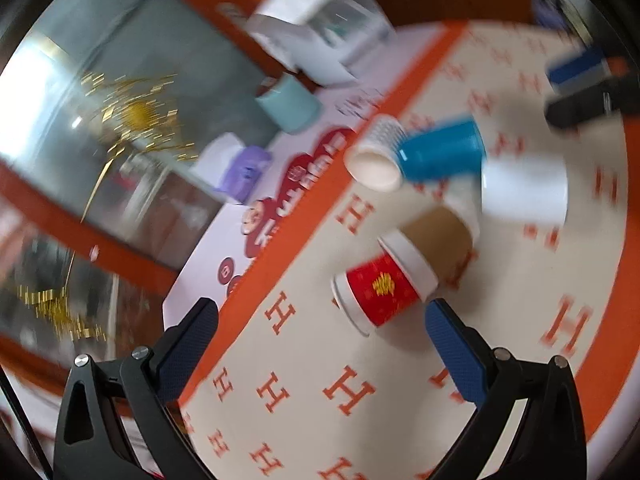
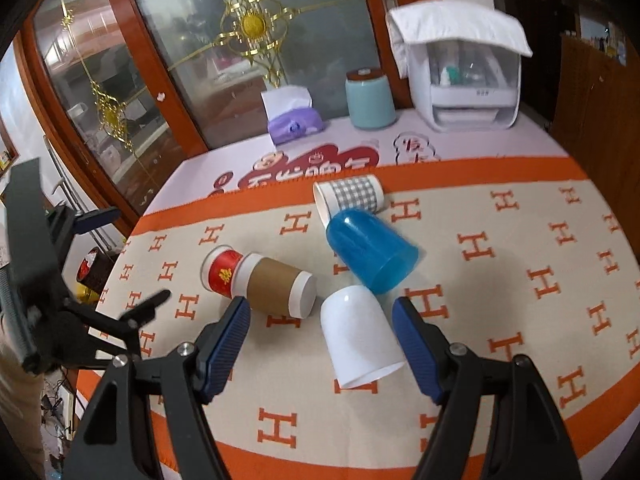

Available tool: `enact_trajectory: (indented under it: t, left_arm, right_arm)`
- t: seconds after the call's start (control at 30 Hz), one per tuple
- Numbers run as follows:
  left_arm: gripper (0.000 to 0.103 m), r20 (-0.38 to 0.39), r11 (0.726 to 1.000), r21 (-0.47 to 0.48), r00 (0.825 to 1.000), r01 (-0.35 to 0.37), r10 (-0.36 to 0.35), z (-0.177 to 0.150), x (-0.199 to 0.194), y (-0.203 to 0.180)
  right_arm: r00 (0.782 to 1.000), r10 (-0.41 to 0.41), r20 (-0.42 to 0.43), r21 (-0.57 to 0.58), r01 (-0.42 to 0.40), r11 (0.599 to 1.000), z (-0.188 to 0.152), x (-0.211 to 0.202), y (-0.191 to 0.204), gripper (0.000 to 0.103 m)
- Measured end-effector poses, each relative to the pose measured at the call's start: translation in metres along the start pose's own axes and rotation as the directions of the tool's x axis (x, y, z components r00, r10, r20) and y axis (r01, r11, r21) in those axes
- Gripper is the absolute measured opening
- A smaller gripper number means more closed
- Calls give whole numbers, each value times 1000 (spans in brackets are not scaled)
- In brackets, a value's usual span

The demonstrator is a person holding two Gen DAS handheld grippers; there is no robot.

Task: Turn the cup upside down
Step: 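Move the left tool toward the red cup lying on its side, then close the left tool on the red cup's body and lift it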

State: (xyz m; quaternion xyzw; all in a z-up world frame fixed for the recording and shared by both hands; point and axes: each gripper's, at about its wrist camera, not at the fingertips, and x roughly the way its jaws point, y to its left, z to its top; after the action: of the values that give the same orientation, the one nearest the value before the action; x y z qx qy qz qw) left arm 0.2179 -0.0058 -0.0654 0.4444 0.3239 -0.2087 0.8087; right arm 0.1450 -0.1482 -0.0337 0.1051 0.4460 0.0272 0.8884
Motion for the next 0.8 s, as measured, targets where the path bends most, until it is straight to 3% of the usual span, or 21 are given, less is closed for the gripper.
enact_trajectory:
  t: [0.23, 0.63, 0.7, 0.77, 0.8]
  left_arm:
    - [102, -44, 972, 235, 999, 28, -18, 1, 48, -29]
    - [102, -169, 905, 409, 984, 114, -47, 9, 112, -49]
    - [99, -185, 895, 432, 982, 113, -35, 8, 120, -53]
    - [80, -212, 893, 428, 976, 140, -52, 8, 126, -56]
    - [76, -221, 891, 428, 974, 149, -57, 8, 128, -56]
  right_arm:
    - [996, 22, -83, 6, -22, 1000, -9, 34, -3, 73]
    - [992, 41, -121, 7, -41, 999, -14, 54, -9, 73]
    - [991, 42, -124, 9, -41, 999, -15, 55, -9, 73]
    - [991, 43, -129, 14, -42, 999, -16, 56, -11, 73]
    - [990, 44, -132, 18, -42, 999, -16, 57, -12, 73]
